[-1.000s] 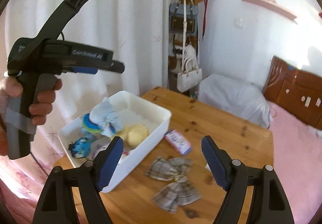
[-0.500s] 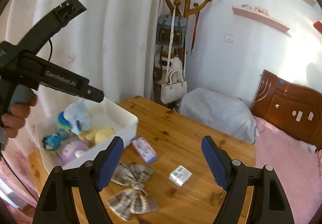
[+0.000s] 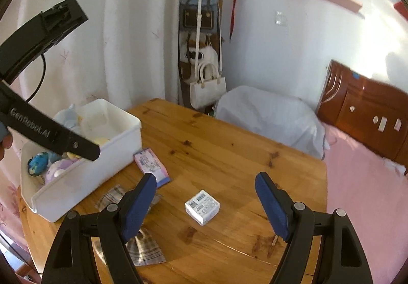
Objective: Organize objects
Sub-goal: 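Lift both open tools out of the tray toward the plaid bow and white box, then lower the left tool onto the plaid bow while the right tool lowers onto the white box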
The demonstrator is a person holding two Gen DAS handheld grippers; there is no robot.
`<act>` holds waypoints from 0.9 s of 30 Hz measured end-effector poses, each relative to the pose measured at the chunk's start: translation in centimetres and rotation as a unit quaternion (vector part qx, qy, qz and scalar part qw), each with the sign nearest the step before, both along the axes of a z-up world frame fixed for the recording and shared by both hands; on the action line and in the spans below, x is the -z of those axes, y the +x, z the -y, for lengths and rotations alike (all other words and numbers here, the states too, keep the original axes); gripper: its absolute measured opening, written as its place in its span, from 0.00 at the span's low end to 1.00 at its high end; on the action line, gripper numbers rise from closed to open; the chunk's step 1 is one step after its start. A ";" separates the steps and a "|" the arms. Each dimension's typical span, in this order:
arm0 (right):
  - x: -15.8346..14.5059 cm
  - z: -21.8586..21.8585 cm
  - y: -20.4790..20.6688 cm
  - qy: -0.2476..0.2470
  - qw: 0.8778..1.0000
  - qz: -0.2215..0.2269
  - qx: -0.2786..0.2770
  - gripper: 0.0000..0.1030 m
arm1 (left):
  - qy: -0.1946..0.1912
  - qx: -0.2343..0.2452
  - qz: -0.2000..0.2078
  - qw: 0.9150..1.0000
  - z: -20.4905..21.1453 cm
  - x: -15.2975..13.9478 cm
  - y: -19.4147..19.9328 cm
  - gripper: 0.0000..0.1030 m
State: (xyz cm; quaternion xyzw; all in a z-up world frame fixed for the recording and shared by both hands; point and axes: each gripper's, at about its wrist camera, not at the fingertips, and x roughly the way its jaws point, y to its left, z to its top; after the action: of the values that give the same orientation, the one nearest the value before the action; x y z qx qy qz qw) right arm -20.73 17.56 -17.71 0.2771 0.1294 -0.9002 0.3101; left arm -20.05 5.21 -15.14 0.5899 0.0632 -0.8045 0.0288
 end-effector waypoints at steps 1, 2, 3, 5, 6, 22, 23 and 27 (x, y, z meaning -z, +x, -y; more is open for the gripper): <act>0.4 -0.1 -0.4 -0.002 1.000 0.006 0.000 0.78 | -0.002 0.003 0.008 1.000 -0.2 0.5 -0.2 0.74; 0.8 -0.1 -0.7 -0.004 1.000 0.010 -0.001 0.78 | -0.004 0.005 0.017 1.000 -0.5 0.9 -0.4 0.74; 1.2 -0.1 -1.0 -0.006 1.000 0.016 -0.002 0.78 | -0.005 0.006 0.027 1.000 -0.7 1.4 -0.6 0.74; 2.2 0.1 -1.7 -0.005 1.000 0.027 -0.008 0.78 | -0.004 0.010 0.044 0.999 -1.1 2.2 -1.0 0.74; 2.7 0.3 -2.0 -0.002 0.999 0.031 -0.010 0.78 | -0.003 0.011 0.053 0.999 -1.4 2.6 -1.2 0.74; 8.6 1.5 -5.2 -0.002 0.996 0.091 -0.015 0.78 | 0.016 -0.021 0.153 0.988 -2.3 9.1 -2.2 0.74; 8.9 1.6 -5.4 -0.003 0.995 0.095 -0.014 0.78 | 0.019 -0.021 0.156 0.987 -2.3 9.3 -2.2 0.74; 9.9 2.1 -5.7 0.002 0.994 0.106 -0.022 0.78 | 0.023 -0.019 0.171 0.985 -2.6 10.2 -2.0 0.74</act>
State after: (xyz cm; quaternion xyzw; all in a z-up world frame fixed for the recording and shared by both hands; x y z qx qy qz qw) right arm -26.44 15.48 -27.60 0.3689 0.1037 -0.8582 0.3415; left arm -22.07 7.84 -25.37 0.7177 0.0866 -0.6897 0.0408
